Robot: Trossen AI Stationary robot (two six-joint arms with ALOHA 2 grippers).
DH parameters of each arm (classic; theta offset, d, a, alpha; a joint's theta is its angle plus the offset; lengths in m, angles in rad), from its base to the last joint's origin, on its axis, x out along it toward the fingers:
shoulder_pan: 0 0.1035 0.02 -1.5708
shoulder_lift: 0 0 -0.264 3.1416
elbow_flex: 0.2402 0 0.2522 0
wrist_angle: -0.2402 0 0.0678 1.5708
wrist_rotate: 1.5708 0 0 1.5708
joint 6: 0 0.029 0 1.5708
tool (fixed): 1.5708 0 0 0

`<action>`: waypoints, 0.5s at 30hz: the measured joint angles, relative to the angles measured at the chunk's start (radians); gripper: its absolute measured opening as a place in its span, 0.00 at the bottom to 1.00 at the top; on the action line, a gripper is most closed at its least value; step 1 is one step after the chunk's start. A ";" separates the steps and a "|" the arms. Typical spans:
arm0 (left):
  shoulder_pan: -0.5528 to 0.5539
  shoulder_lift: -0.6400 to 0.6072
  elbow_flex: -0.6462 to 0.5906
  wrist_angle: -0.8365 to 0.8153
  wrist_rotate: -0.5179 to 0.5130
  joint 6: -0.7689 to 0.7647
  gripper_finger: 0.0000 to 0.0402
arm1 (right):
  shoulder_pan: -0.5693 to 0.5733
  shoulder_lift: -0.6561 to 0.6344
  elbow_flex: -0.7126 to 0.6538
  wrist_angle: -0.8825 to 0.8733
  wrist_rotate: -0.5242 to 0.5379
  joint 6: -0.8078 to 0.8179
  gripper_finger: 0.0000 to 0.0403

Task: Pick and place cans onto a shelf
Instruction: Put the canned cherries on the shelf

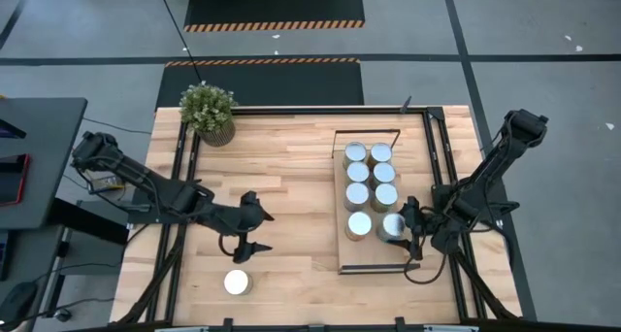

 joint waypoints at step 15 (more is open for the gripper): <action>-0.039 -0.022 0.002 -0.233 0.031 -0.226 0.99 | -0.009 -0.001 0.247 -0.424 -0.081 0.107 0.90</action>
